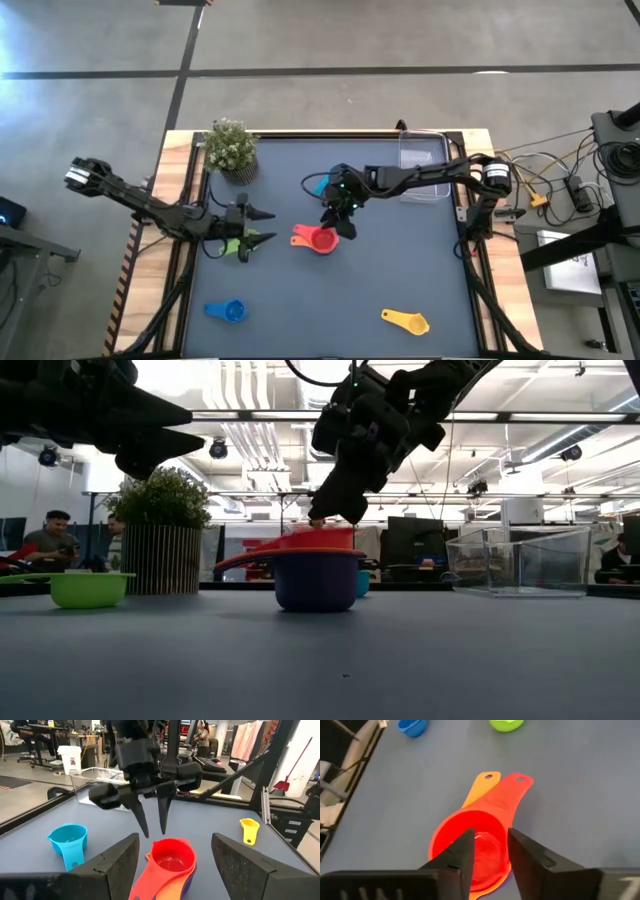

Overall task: Nest measuring cups in basket
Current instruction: Stack the red measuring cup on top of the orange measuring cup

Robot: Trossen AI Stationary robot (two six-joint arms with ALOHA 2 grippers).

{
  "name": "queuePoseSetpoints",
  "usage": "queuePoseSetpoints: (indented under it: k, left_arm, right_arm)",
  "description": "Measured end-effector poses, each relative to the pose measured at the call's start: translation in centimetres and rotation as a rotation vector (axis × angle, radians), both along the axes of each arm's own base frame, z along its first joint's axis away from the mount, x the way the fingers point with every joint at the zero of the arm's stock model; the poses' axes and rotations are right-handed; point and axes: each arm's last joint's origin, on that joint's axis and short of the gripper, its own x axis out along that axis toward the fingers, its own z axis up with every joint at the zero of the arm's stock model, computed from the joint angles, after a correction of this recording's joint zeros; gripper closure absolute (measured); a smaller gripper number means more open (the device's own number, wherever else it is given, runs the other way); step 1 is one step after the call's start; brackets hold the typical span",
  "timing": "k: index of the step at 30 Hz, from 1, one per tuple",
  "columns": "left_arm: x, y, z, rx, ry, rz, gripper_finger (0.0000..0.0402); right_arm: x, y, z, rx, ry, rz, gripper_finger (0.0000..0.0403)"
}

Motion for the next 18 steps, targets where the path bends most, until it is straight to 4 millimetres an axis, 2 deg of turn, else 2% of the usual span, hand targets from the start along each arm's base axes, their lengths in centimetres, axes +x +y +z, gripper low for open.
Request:
queuePoseSetpoints:
  k: [4,7,10,13,18]
  left_arm:
    - [0.2,-0.1,-0.5,0.007,0.030,0.000,0.0169]
    - [0.5,-0.2,-1.0,0.010,0.057,0.001,0.0169]
    - [1.0,-0.4,-1.2,0.000,0.083,-0.008,0.0169]
    - [1.8,-0.7,-1.2,0.007,0.105,-0.024,0.0169]
    - [3.5,-1.4,-1.4,0.005,0.174,-0.020,0.0169]
  right_arm:
    - [-0.6,0.0,1.1,-0.023,-0.005,-0.021,0.0265]
    - [-1.6,0.9,2.3,-0.062,0.028,-0.040,0.0258]
    - [-3.0,3.2,3.1,-0.163,0.028,-0.062,0.0259]
    - [-4.6,5.6,3.9,-0.238,-0.044,-0.070,0.0264]
    - [-8.7,8.1,4.4,-0.191,-0.195,-0.059,0.0268]
